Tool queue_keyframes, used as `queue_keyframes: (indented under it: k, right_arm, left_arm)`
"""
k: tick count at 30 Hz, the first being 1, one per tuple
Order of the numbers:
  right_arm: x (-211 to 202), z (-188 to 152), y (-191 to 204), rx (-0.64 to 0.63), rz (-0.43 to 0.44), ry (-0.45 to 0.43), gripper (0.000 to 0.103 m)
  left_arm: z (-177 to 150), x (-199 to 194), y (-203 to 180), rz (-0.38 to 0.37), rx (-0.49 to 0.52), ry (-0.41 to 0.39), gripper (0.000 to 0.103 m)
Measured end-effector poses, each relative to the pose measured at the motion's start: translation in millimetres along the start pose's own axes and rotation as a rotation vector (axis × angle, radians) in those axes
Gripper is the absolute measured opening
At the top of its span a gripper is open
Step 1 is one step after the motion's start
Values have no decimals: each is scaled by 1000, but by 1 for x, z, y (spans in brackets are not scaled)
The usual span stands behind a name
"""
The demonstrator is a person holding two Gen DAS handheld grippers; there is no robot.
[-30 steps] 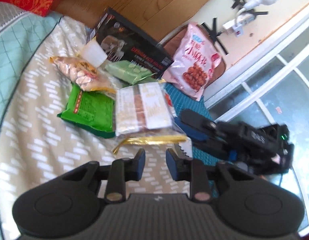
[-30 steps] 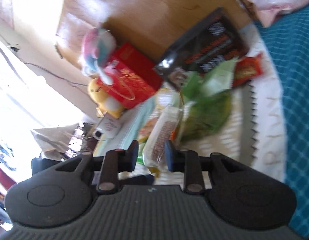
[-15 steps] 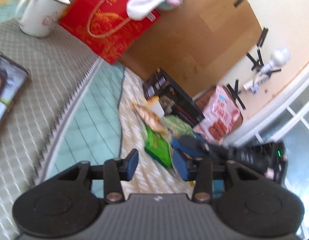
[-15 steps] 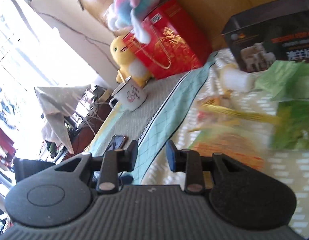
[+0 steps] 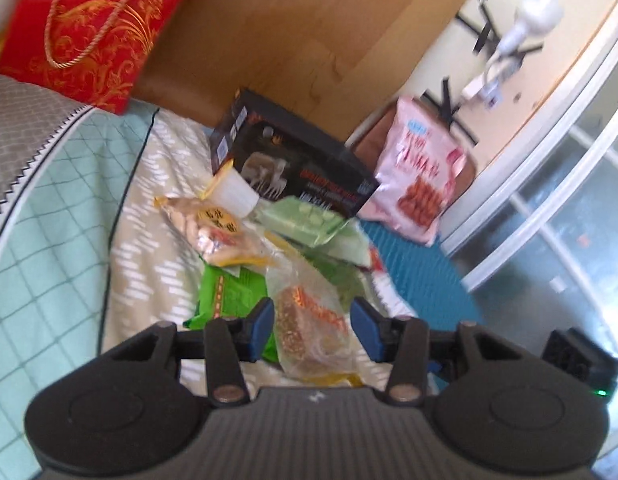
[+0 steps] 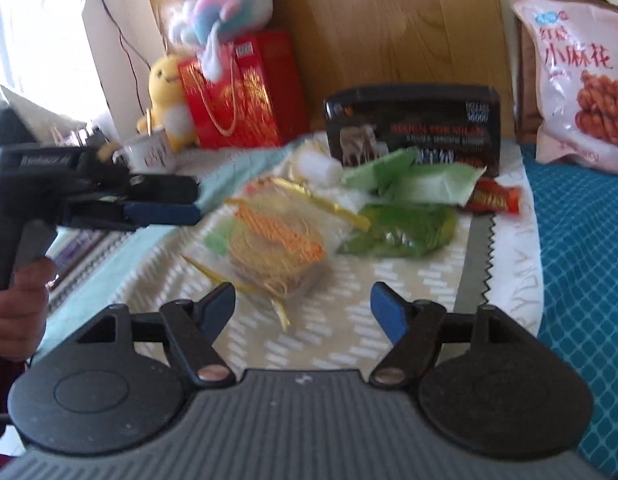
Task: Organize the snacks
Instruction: 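Carry the cookie bag into the black box and open the left tool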
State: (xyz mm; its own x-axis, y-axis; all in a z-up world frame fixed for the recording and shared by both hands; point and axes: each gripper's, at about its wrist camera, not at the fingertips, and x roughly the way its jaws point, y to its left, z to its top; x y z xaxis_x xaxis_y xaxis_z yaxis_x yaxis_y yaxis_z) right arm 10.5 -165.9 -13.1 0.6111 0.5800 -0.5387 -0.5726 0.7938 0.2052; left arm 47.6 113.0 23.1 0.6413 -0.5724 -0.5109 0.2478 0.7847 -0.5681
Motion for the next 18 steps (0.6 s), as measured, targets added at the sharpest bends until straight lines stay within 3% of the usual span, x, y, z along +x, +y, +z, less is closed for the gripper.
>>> queue_keyframes:
  k: [3, 5, 8, 9, 12, 18]
  right_arm:
    - [20, 1, 5, -57, -2, 38, 77]
    - [29, 2, 11, -118, -12, 26, 77]
    - [36, 1, 20, -184, -7, 16, 54]
    - [34, 0, 21, -190, -13, 10, 52]
    - [23, -1, 20, -184, -3, -15, 51]
    - [-3, 11, 17, -212, -13, -147, 51]
  left_arm:
    - [-4, 9, -5, 55, 19, 23, 40]
    - [-7, 15, -6, 79, 22, 49, 30]
    - [-12, 15, -9, 102, 30, 43, 29]
    - [-13, 13, -11, 103, 30, 45, 29]
    - [-13, 5, -16, 70, 27, 36, 29]
    - [12, -7, -39, 7, 74, -33, 30]
